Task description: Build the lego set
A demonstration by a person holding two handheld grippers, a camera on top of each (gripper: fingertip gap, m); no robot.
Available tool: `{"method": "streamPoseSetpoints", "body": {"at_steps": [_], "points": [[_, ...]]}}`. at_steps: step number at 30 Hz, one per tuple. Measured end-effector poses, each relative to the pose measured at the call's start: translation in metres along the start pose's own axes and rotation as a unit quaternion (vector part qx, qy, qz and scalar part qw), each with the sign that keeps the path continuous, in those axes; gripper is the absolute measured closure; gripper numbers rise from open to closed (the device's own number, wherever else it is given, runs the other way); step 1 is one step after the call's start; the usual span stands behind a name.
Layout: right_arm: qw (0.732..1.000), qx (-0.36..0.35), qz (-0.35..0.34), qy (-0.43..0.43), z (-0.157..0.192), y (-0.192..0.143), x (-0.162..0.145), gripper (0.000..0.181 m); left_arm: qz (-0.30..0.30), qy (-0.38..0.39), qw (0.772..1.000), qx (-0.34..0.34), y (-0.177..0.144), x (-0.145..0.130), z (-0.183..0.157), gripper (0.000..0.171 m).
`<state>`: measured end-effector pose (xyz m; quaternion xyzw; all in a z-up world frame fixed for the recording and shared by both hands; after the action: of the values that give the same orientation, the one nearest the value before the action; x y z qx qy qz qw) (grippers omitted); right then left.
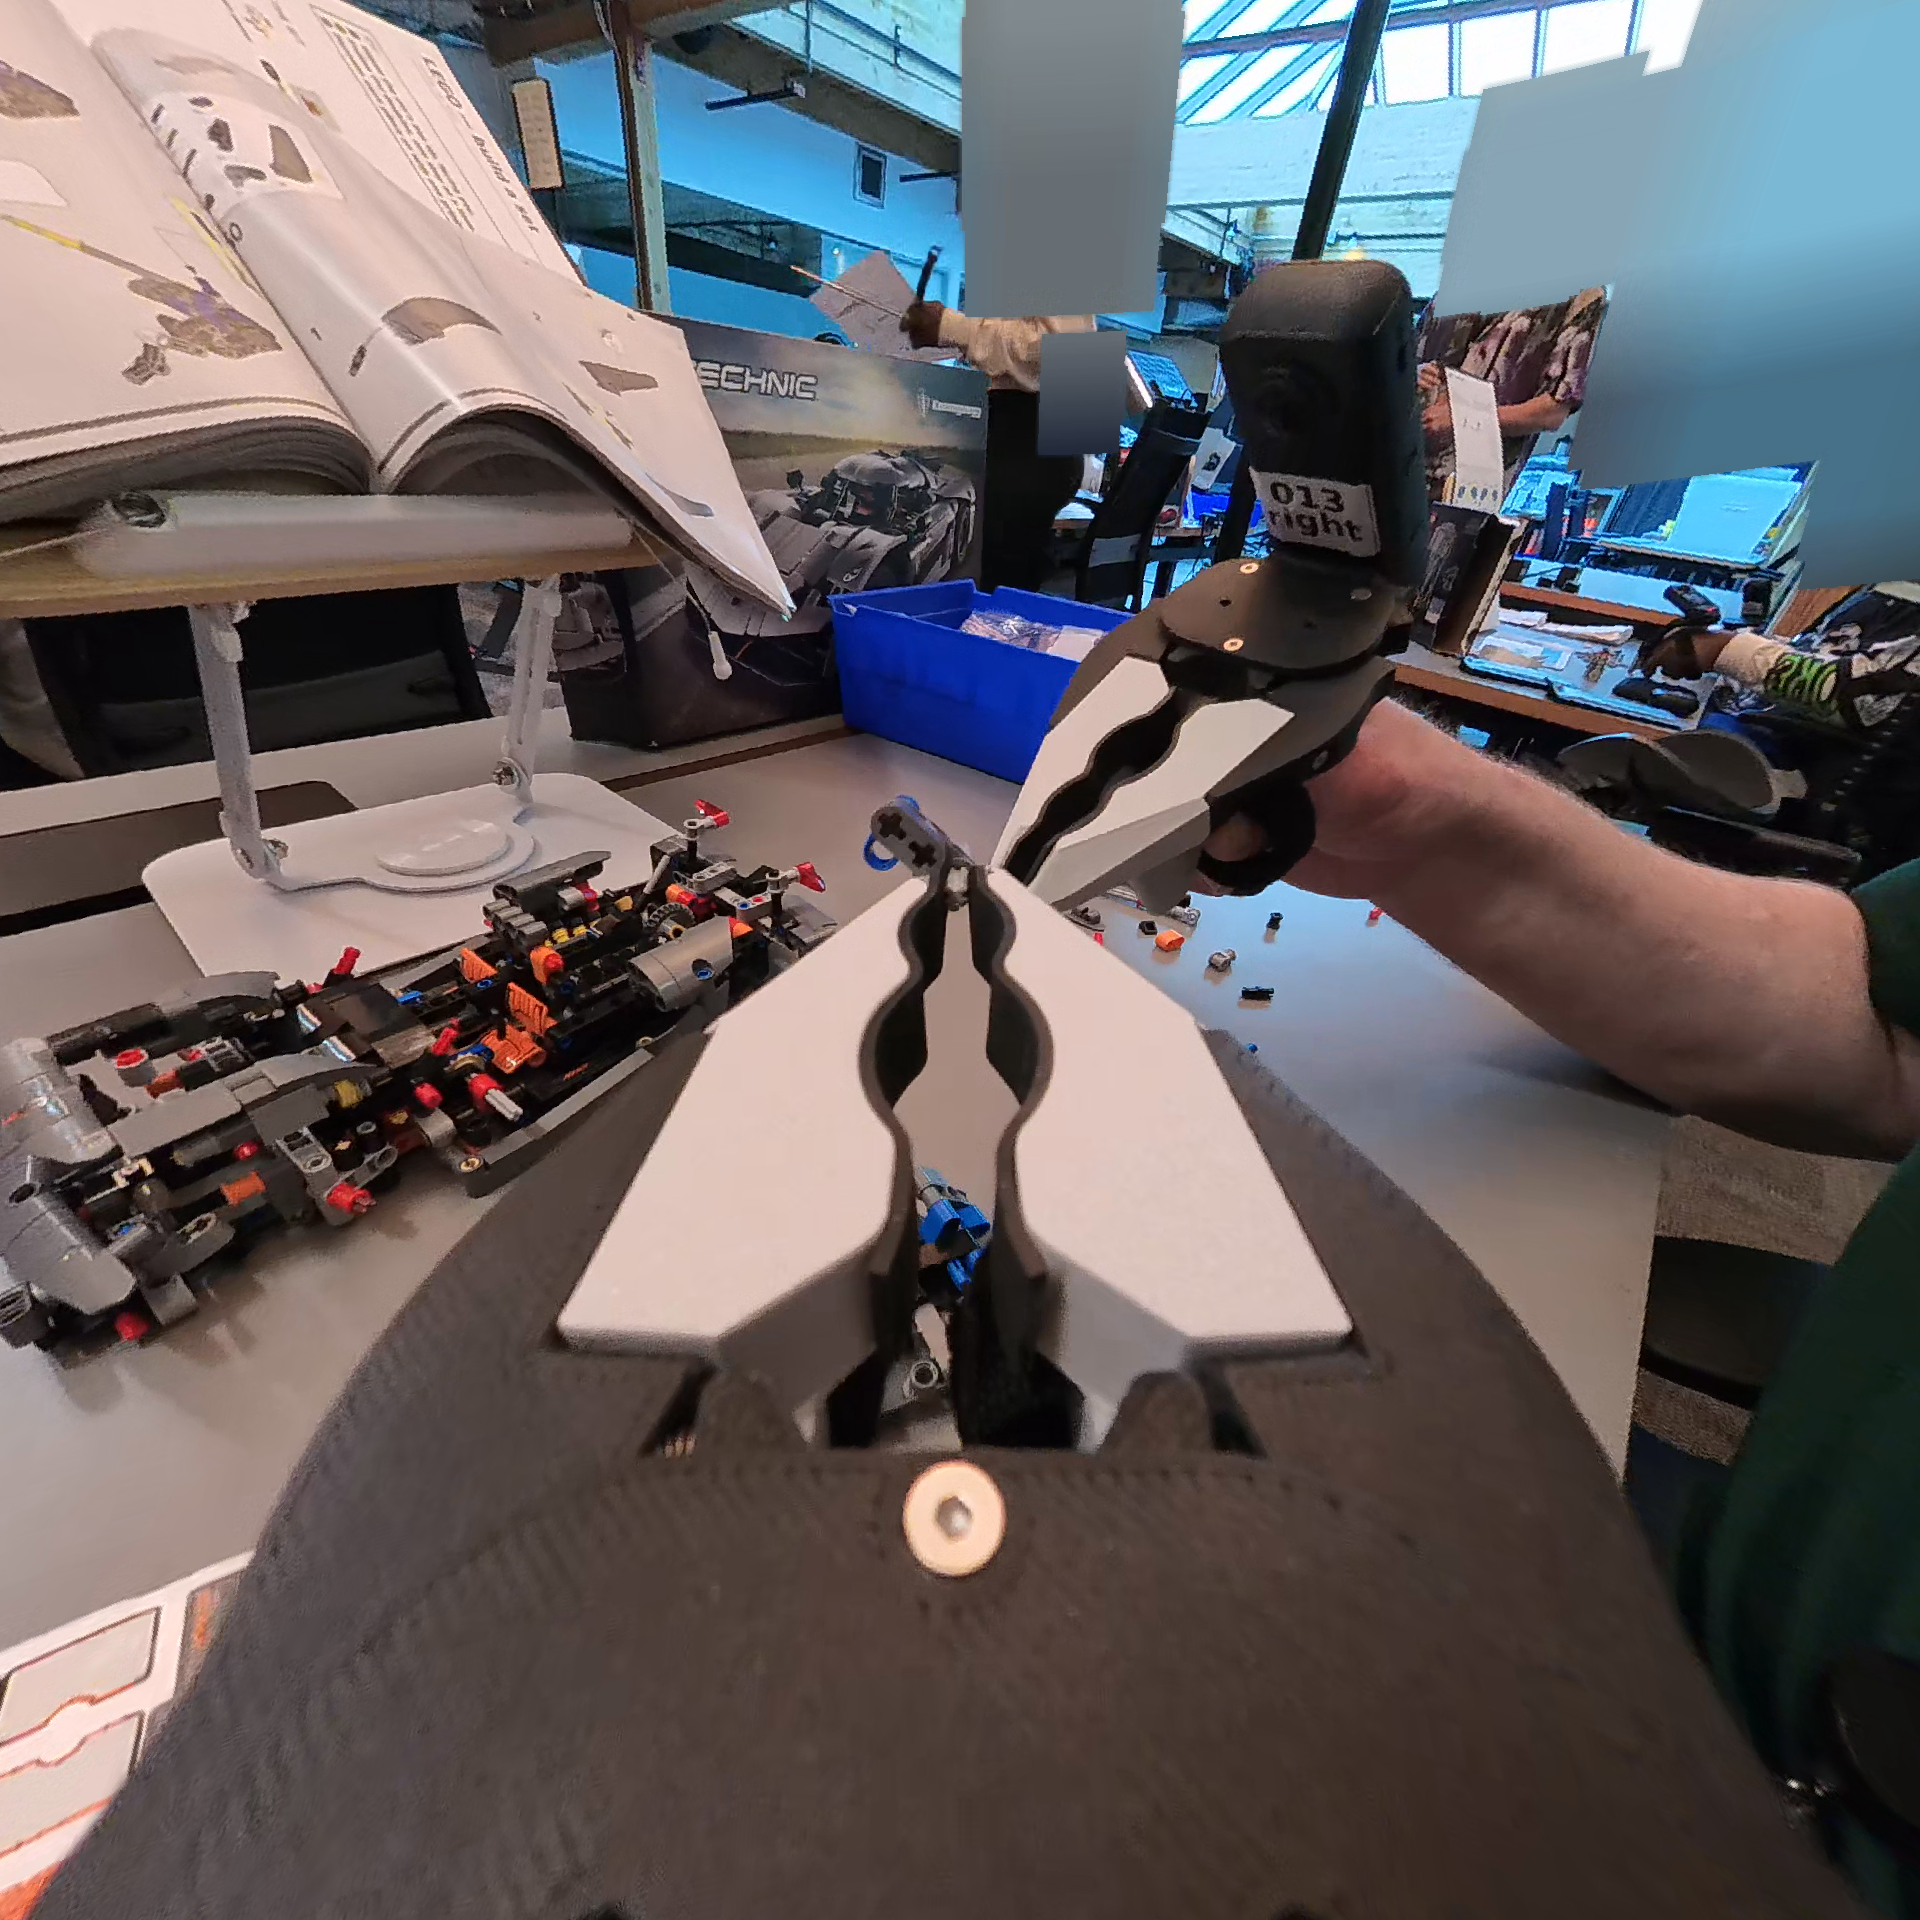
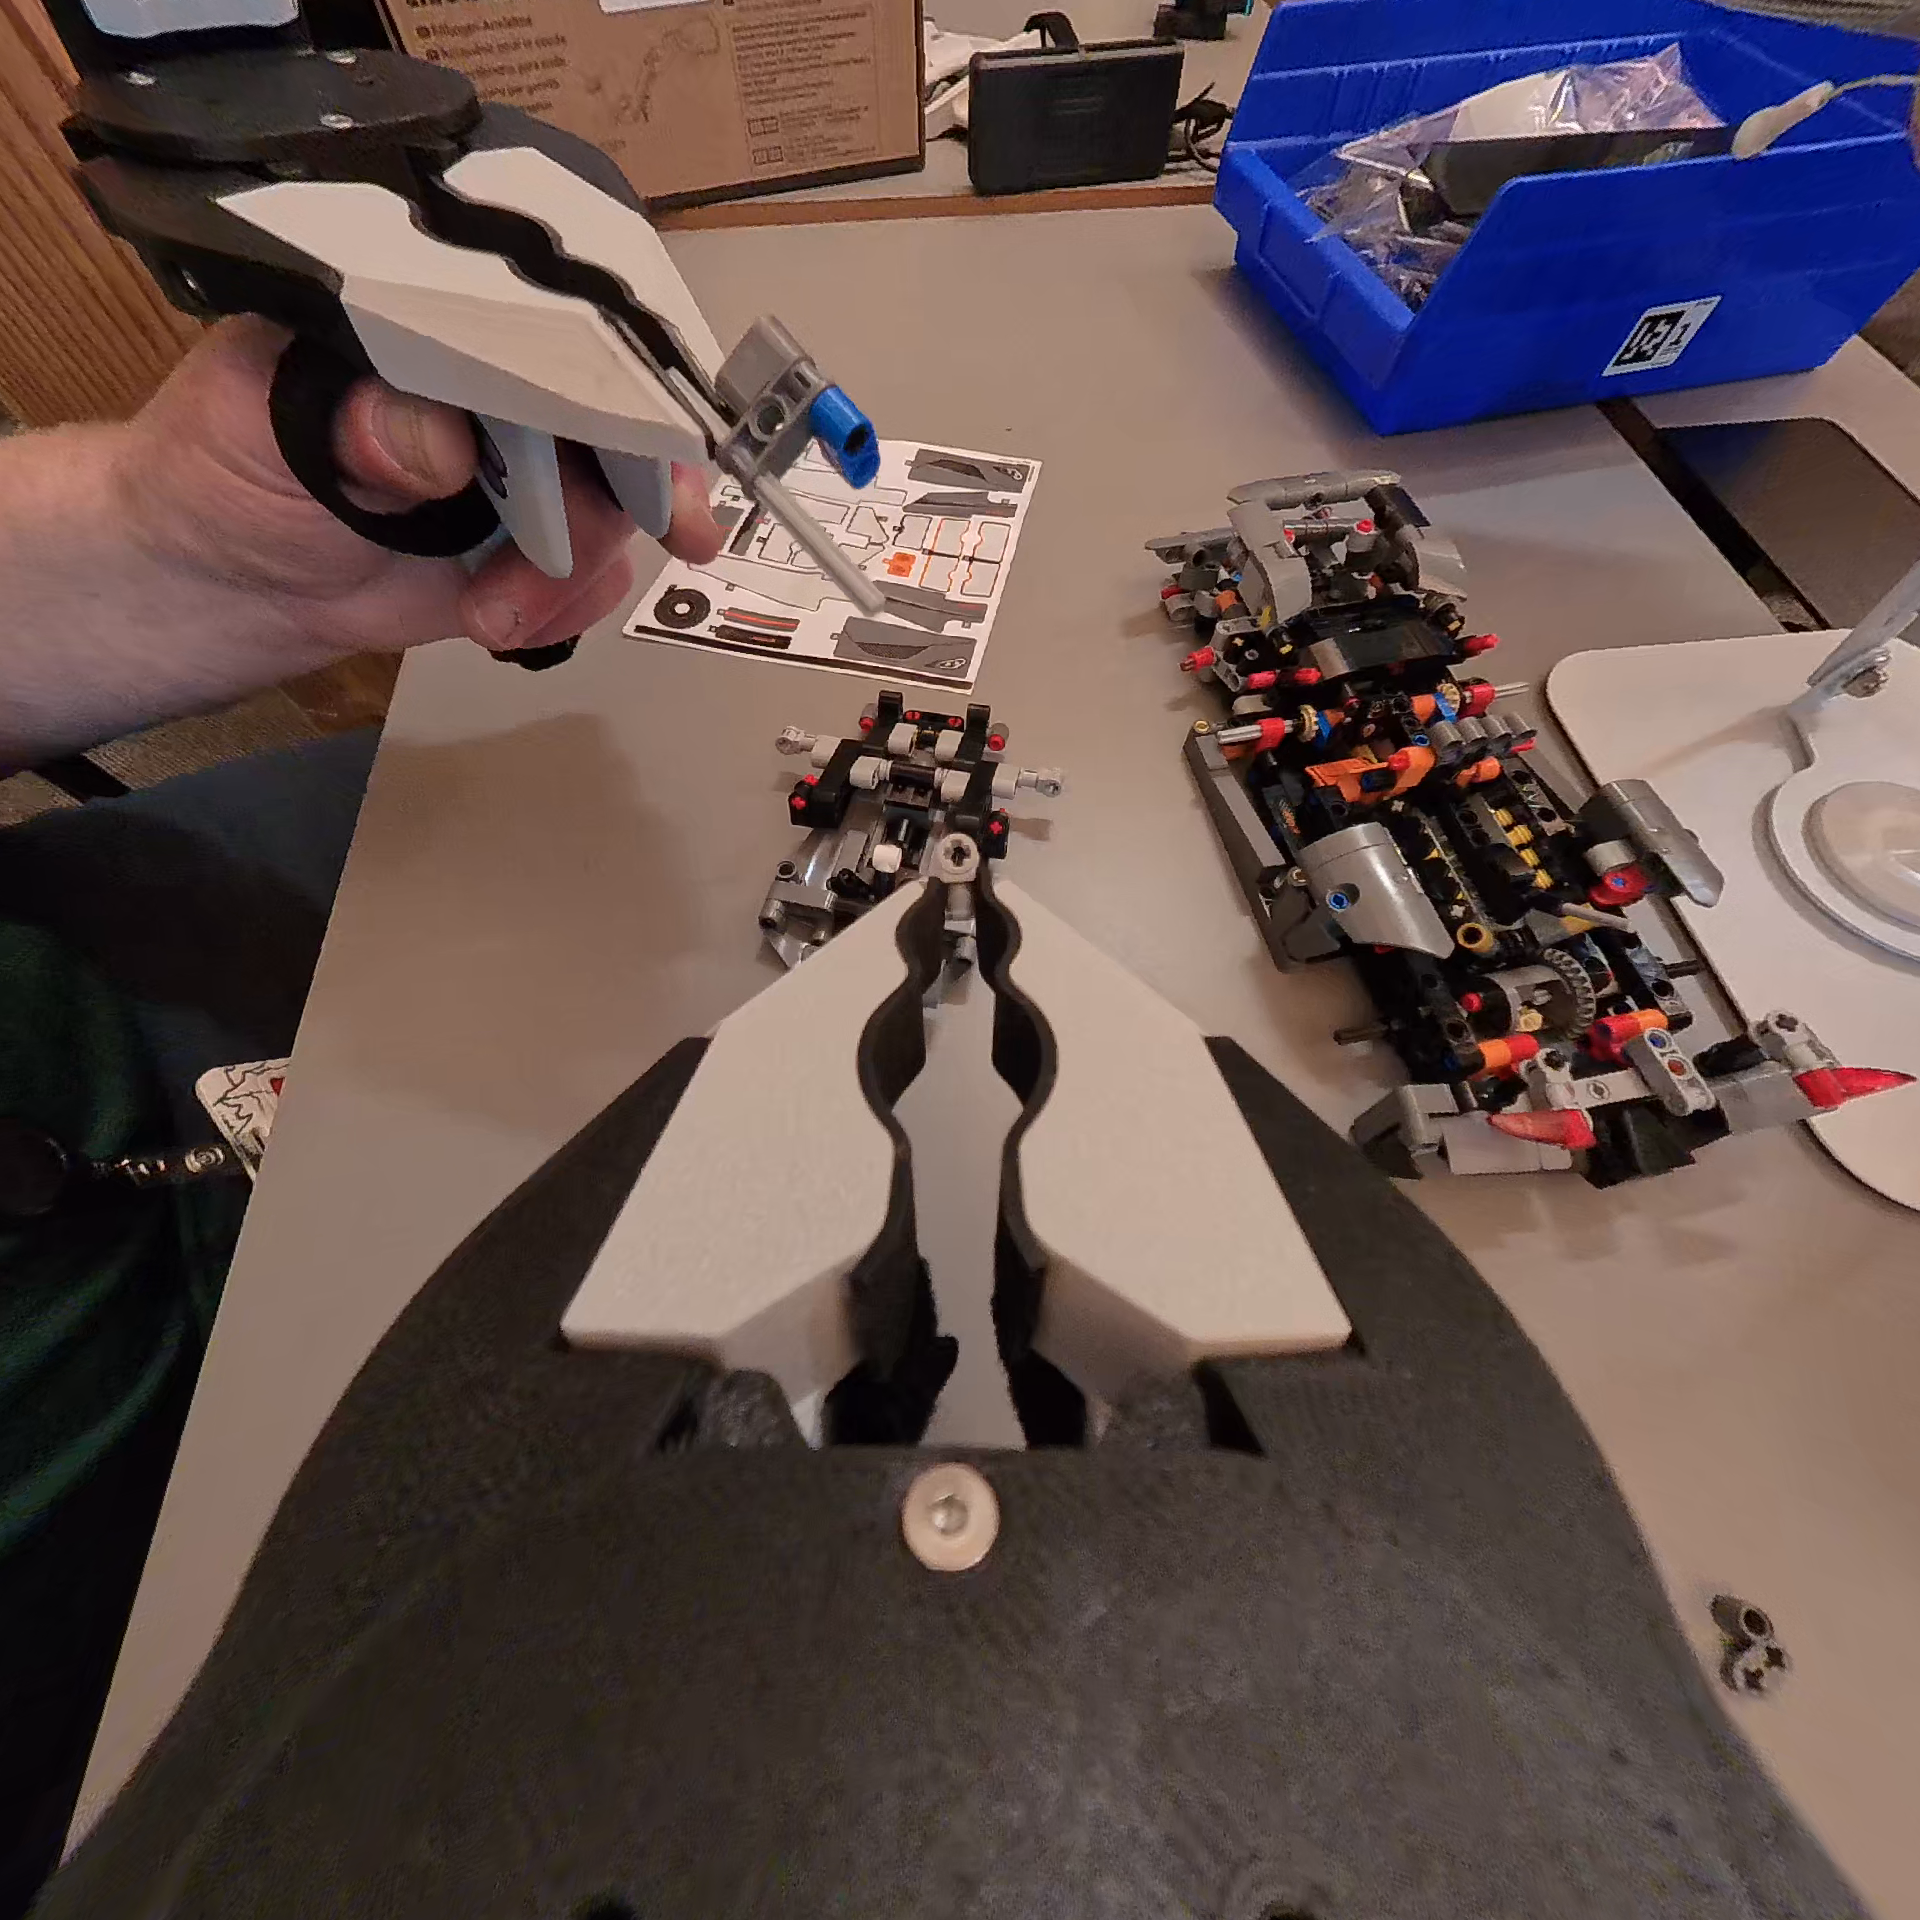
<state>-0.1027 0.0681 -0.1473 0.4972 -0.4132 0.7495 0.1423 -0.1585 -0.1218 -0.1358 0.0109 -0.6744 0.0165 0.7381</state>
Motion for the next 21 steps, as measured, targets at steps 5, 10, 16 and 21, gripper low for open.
{"method": "streamPoseSetpoints", "body": {"at_steps": [5,10,16,21], "points": [[1.0,0.002,0.018,-0.001,-0.002,0.004,-0.008,0.178,0.009,-0.01,1.0,0.012,-0.011,-0.003,-0.001,0.17],[0.999,0.002,0.038,0.005,-0.006,0.009,-0.017,0.178,0.007,-0.049,0.998,0.028,-0.027,-0.01,-0.002,0.17],[0.998,0.005,0.057,0.01,-0.008,0.014,-0.025,0.178,0.01,-0.111,0.993,0.04,-0.039,-0.024,-0.009,0.17],[0.995,0.019,0.093,0.014,-0.005,0.023,-0.034,0.178,0.038,-0.138,0.989,0.045,-0.041,-0.037,-0.023,0.17]]}}
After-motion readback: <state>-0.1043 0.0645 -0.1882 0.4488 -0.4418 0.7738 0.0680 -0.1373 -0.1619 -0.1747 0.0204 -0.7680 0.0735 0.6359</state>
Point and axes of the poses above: each gripper's, where its closed fingertips meet, y out along the fingers, x out of its top, z = x × y across the jaws, the point moved 8 cm from there along -y, back along the fingers, and after that the axes turned 11 degrees about y, right-handed, at the moved point
